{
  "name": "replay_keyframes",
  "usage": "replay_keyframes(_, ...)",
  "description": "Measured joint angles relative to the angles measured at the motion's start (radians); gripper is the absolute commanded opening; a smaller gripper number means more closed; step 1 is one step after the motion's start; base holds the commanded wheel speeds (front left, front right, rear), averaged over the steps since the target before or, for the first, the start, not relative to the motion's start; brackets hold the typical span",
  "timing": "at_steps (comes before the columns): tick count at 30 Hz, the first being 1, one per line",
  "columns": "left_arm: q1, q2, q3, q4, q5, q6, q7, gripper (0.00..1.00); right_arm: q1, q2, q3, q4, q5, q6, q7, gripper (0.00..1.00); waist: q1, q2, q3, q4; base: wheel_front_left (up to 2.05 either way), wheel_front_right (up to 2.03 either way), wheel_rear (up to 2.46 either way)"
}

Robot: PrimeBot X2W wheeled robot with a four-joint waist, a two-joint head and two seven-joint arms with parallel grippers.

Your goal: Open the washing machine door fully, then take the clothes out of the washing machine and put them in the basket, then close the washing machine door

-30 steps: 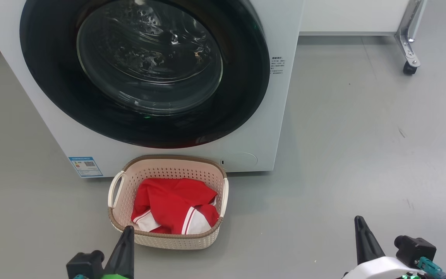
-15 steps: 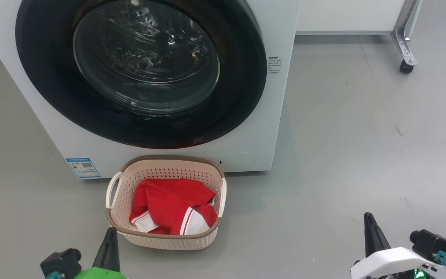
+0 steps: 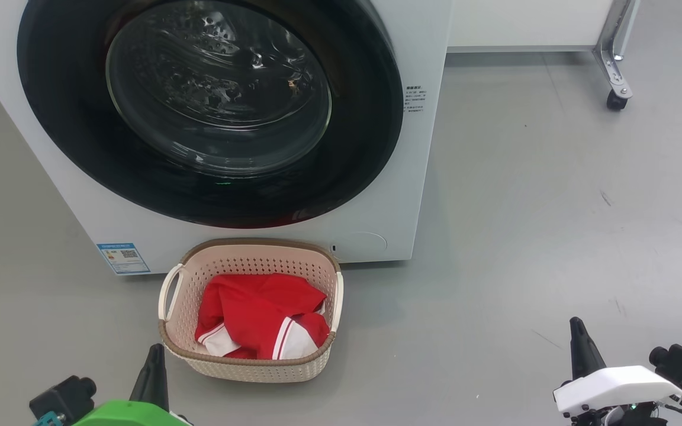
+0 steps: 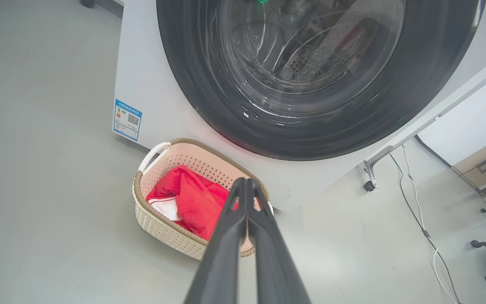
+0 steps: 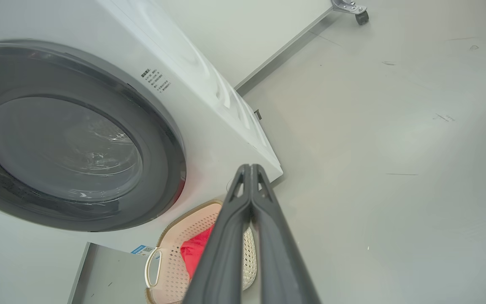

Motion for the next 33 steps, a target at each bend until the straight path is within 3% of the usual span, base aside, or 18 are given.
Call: replay_keyframes(33,-0.058,0.000,0.105,0.033,-0.410,-0.075,0.086,0.00,-0.068,0.003,-0.111,0.025,0.382,0.046,0.102,0.00,0.0000,0.0000,0.000,-0.020,0.00,0.00,0.00)
